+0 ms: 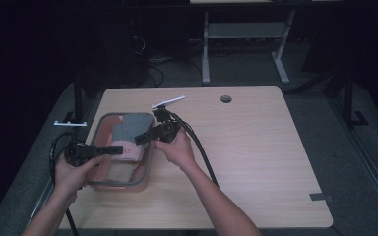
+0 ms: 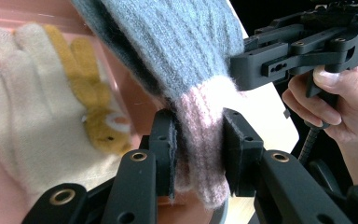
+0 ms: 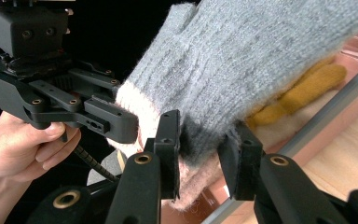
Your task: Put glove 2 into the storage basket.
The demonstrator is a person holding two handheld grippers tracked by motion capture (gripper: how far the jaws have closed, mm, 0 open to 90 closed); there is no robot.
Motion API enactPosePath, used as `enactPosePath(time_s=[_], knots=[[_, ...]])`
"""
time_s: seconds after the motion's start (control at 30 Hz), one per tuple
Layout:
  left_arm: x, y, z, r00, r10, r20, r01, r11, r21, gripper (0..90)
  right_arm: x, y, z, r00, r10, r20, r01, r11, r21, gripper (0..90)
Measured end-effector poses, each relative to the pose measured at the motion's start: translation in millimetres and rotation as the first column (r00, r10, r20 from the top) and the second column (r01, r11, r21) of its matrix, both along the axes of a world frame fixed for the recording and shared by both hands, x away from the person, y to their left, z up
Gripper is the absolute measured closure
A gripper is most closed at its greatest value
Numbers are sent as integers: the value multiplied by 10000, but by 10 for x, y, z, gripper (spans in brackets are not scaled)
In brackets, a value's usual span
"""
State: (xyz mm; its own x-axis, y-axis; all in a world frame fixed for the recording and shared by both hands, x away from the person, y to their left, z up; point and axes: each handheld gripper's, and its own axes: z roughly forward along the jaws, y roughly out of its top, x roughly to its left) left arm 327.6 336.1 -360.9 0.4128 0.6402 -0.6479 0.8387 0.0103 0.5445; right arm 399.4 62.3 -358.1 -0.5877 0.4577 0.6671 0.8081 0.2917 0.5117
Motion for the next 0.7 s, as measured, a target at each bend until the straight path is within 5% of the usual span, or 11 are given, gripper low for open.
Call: enactPosePath(time_s=[0.7], knots=[[9, 141, -196, 9989, 207, -423, -189, 9989, 426, 677, 39, 219, -171, 9996, 204, -192, -215, 9981, -569, 696]])
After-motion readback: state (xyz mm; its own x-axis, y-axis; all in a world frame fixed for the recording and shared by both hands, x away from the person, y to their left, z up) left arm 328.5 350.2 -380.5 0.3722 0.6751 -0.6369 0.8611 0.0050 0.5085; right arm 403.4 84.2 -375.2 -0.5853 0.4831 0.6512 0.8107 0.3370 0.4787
